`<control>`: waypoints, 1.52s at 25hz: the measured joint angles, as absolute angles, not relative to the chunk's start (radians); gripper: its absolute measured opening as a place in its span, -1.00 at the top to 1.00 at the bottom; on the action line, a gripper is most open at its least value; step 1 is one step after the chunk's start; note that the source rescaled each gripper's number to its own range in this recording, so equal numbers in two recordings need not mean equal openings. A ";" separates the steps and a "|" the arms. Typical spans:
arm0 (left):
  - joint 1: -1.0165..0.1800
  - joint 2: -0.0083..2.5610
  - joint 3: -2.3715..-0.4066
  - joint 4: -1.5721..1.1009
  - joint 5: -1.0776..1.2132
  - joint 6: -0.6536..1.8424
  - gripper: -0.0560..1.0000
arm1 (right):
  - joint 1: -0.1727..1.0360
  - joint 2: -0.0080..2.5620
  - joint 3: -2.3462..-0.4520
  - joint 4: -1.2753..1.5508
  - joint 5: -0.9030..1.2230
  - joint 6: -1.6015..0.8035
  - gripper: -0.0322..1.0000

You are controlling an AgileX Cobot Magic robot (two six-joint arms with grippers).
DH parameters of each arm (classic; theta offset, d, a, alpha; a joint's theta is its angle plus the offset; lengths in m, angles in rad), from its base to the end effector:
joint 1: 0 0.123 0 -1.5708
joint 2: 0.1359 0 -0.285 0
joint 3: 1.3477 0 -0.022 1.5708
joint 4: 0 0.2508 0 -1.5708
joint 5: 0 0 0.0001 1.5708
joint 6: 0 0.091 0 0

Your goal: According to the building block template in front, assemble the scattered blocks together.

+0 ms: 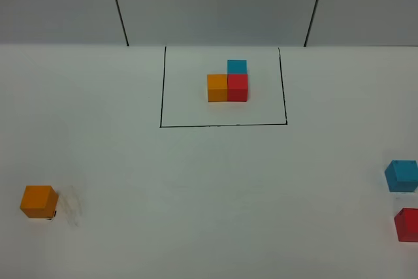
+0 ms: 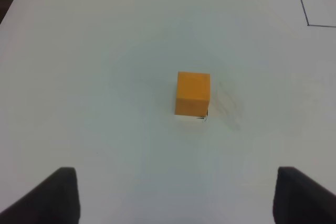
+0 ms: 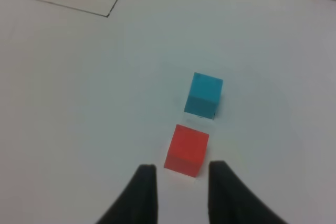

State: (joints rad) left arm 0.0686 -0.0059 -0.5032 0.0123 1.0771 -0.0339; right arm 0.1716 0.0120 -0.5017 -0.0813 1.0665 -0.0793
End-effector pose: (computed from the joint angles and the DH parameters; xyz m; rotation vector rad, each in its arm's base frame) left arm -0.0069 0.0005 0.2768 -0.1059 2.0490 0.0363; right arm -0.0024 -0.0070 0.2776 -0.2540 2.0422 -0.0405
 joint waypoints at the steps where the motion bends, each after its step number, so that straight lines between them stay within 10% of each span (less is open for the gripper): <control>1: 0.069 -0.006 -0.503 0.012 1.077 -0.034 -0.31 | 0.172 0.012 -0.502 -0.081 1.067 -0.079 0.94; 12: 0.069 0.056 -0.503 0.009 1.077 -0.045 -0.31 | 0.172 0.012 -0.502 -0.081 1.067 -0.079 0.94; 38: 0.069 1.246 -0.937 -0.125 1.016 0.016 -0.31 | 0.172 0.012 -0.502 -0.081 1.067 -0.079 0.94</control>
State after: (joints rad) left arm 0.0686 1.2456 -0.9365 -0.1246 1.0155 0.0159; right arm 0.1716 0.0120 -0.5017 -0.0813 1.0665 -0.0793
